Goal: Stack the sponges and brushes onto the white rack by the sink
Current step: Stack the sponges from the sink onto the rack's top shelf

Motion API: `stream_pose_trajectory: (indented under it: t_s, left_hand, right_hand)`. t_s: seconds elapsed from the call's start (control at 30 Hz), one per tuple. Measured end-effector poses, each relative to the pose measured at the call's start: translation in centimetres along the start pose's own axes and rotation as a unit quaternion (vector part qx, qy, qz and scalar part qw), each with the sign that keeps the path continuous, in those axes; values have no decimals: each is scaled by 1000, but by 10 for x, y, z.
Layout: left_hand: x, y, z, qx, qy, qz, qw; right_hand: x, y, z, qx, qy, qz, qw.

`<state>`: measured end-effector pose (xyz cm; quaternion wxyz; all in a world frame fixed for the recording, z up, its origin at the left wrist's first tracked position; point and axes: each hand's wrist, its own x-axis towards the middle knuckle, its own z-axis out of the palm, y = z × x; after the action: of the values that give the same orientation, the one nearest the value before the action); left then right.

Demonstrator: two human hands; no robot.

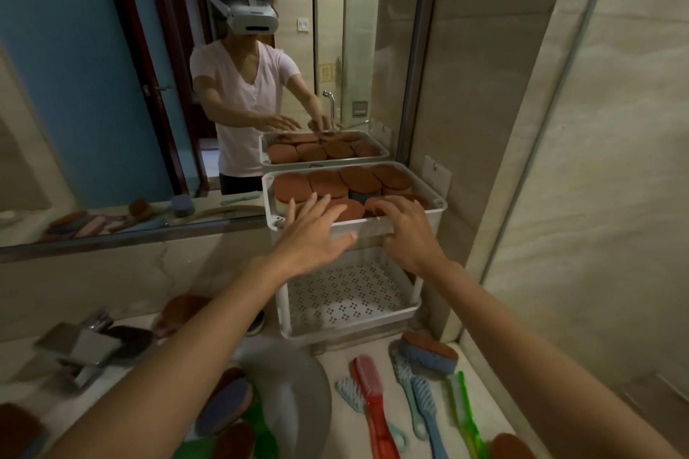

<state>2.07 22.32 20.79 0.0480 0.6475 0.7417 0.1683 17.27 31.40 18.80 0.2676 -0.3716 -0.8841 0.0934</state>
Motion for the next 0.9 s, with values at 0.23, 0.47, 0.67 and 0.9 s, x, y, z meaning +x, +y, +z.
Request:
stream_pose_trajectory:
  t_s: [0.23, 0.47, 0.67, 0.9]
  left_hand:
    - [-70, 20, 51, -203, 175, -40, 963]
    - [-136, 11, 172, -250, -13, -201, 947]
    - [-173, 17, 220, -250, -126, -253, 926]
    - [-175, 26, 225, -267, -153, -250, 918]
  right_hand:
    - [-93, -22, 43, 134, 98, 56, 985]
    - [-223, 8, 111, 57, -146, 346, 925]
    - [-290, 15, 125, -46, -273, 351, 895]
    - [-284, 12, 115, 37, -170, 369, 913]
